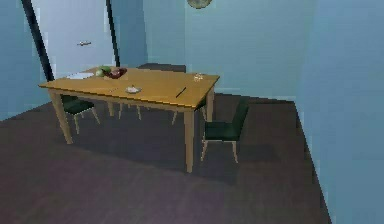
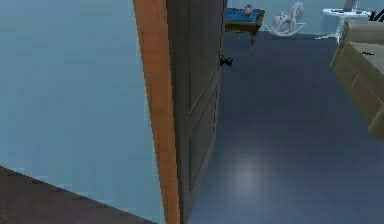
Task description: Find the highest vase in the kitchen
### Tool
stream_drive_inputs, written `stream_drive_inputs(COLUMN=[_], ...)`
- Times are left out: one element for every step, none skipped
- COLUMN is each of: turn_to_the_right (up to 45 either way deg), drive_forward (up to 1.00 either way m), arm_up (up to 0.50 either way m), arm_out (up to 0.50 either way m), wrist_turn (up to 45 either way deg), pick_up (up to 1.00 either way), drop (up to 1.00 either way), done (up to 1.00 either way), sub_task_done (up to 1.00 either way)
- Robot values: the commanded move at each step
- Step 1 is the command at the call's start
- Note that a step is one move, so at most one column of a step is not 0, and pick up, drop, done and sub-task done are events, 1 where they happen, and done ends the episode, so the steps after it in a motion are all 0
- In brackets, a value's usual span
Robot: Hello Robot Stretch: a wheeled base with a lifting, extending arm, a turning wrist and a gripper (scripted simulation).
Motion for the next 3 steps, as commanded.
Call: stream_drive_inputs(turn_to_the_right=[3.0, 0.0, -45.0], drive_forward=[0.00, 1.00, 0.00], arm_up=[0.00, 0.00, 0.00], arm_out=[0.00, 0.00, 0.00], wrist_turn=[0.0, 0.0, 0.0], pick_up=[0.00, 0.00, 0.00], drop=[0.00, 0.00, 0.00], done=[0.00, 0.00, 0.00], sub_task_done=[0.00, 0.00, 0.00])
